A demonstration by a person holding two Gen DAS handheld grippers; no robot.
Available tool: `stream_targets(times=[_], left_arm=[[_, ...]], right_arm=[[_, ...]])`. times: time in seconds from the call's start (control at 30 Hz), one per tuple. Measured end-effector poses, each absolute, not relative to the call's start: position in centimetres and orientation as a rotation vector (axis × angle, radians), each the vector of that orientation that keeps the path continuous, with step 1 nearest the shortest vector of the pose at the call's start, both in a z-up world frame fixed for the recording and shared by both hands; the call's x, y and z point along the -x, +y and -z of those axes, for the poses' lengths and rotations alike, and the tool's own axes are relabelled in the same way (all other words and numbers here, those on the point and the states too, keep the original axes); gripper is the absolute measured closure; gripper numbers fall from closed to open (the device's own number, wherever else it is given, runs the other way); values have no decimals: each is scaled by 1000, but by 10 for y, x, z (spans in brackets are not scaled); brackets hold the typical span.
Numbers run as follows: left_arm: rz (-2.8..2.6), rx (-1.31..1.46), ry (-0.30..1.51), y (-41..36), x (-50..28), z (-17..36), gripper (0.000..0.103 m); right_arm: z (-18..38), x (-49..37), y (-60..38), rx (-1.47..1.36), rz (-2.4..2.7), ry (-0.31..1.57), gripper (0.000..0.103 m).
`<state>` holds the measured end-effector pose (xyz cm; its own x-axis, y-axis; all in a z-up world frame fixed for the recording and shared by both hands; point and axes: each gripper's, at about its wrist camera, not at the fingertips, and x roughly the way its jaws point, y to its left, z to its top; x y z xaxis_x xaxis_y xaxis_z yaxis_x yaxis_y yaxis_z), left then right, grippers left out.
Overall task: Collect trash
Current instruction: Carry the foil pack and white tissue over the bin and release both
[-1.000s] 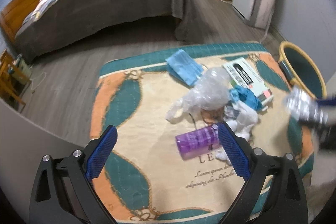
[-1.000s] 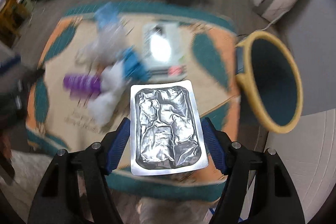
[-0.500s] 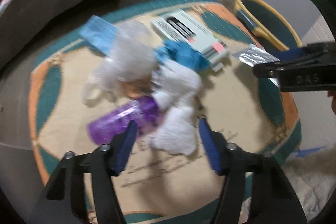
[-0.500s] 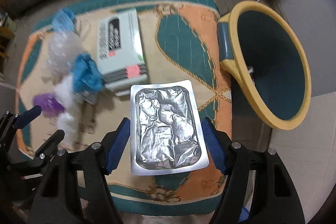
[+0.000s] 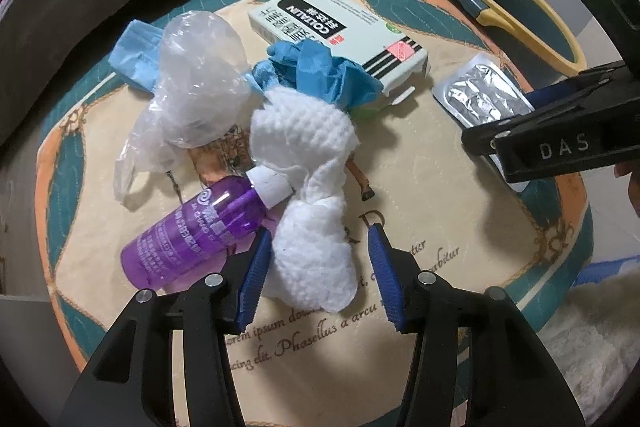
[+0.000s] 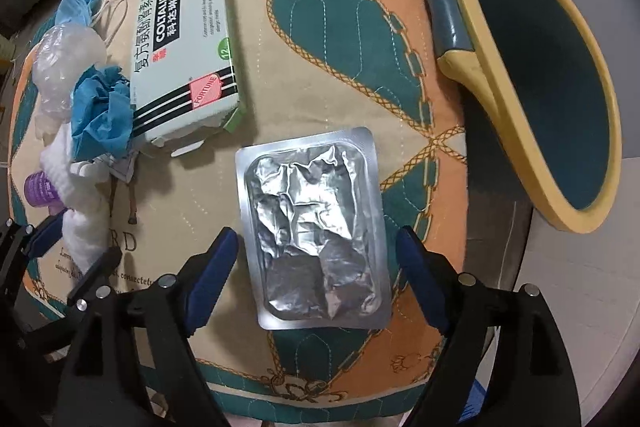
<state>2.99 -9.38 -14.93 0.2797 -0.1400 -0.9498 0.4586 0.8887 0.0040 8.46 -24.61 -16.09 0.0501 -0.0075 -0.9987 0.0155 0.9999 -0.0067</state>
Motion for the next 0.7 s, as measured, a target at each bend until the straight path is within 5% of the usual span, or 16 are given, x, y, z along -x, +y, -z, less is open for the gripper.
stream_targets(times=[0.13,0.7], left_arm=[[432,-321,1238,-101,-36,155,73],[502,-184,1013,-101,-37,80,76]], right_arm=[[161,-84,-241,37,16,1506,36],[30,-91,-250,-84,-1,1140,36]])
